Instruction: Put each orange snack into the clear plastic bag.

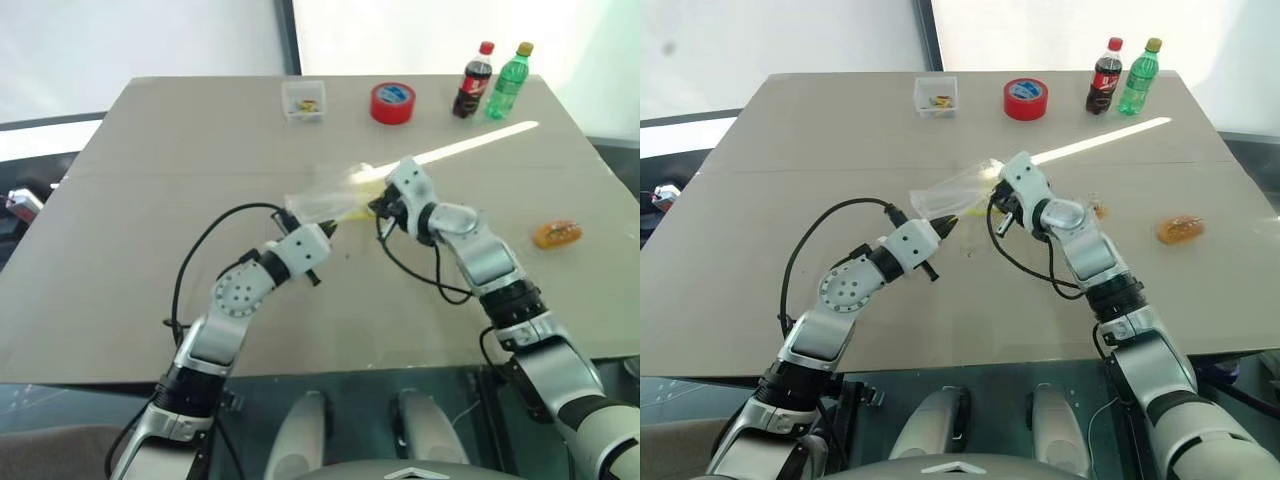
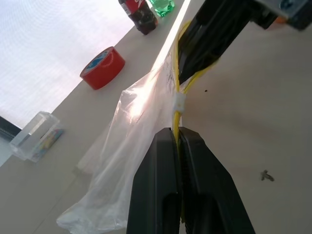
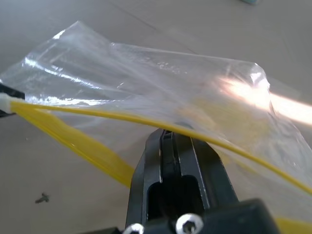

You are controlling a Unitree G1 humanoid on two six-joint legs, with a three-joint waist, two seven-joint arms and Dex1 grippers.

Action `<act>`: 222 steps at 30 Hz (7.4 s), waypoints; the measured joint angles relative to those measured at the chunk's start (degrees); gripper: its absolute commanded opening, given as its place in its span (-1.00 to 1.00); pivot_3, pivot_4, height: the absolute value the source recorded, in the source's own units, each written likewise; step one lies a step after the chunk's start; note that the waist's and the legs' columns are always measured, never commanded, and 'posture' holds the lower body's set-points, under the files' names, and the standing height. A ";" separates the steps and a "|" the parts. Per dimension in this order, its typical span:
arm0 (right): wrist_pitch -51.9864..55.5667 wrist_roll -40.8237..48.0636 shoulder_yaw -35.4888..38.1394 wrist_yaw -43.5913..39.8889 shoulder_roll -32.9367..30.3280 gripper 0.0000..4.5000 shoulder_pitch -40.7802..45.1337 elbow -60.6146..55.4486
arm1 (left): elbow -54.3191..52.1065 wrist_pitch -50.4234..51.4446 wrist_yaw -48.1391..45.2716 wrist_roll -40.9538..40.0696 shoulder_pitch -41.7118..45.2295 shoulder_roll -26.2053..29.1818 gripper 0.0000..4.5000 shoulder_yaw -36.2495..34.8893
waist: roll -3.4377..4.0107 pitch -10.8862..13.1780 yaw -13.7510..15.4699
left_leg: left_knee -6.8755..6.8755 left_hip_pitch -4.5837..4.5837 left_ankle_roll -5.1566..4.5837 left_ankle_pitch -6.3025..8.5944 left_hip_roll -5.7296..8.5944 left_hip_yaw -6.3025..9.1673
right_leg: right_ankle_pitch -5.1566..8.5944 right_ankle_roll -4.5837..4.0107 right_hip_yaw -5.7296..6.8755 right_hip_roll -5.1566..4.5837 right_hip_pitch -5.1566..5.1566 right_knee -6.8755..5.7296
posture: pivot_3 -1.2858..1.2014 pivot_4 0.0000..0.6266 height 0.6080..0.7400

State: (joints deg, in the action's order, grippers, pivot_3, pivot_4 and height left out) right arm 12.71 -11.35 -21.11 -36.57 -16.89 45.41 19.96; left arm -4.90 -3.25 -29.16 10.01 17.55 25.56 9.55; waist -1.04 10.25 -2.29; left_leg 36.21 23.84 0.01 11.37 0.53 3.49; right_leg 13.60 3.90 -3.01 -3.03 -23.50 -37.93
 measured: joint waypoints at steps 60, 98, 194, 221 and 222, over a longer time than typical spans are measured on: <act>25.62 20.80 22.05 -4.34 -16.49 0.21 -12.89 -8.85 | 4.86 -0.33 2.71 3.23 3.51 -1.77 -1.00 1.72 | 0.00 -0.01 0.29 | 0.06 0.02 -0.01 0.00 -0.01 0.00 | 0.00 0.01 -0.02 0.01 0.06 0.01 | 0.03 -0.52 1.00; 41.91 38.36 31.12 5.91 3.19 -0.16 2.61 -3.60 | 5.54 -3.26 0.59 2.26 4.26 -4.49 -1.00 2.56 | 0.02 0.00 0.08 | 0.06 0.05 -0.01 0.00 -0.02 0.00 | -0.01 0.01 -0.02 0.03 0.02 -0.03 | 0.03 -0.52 1.00; -46.38 -24.22 -4.31 -6.22 -37.50 0.72 13.84 49.67 | 10.21 -7.78 0.80 2.43 4.57 -7.42 -1.00 4.59 | 0.22 0.04 -0.12 | 0.08 -0.11 -0.02 0.01 -0.07 -0.47 | 0.00 0.02 -0.43 0.03 0.04 0.10 | 0.03 -0.52 1.00; -26.35 5.60 12.94 -30.89 -24.12 -0.99 -4.73 11.71 | 10.27 -7.63 1.46 3.26 4.85 -7.38 -1.00 4.65 | 0.27 0.02 1.05 | 0.13 -0.03 -0.03 0.01 0.06 -0.12 | -0.02 0.03 -0.15 -0.06 0.09 0.00 | 0.03 -0.52 1.00; -25.27 6.41 12.94 -30.89 -23.95 -0.99 -5.78 8.88 | 10.33 -7.79 1.32 3.26 5.04 -7.40 -1.00 4.67 | 0.27 0.02 1.05 | 0.13 -0.04 -0.03 0.01 0.05 -0.12 | -0.02 0.03 -0.15 -0.06 0.09 -0.01 | 0.03 -0.52 1.00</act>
State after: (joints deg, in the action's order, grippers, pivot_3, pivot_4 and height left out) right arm -12.56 -4.94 -8.17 -67.46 -40.85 39.64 28.84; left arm 5.43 -11.04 -27.83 13.26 22.59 18.16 14.22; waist -0.77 10.27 -1.23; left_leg 36.34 23.80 -0.02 11.37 0.58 3.36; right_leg 13.58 3.93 -3.16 -3.08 -23.40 -37.94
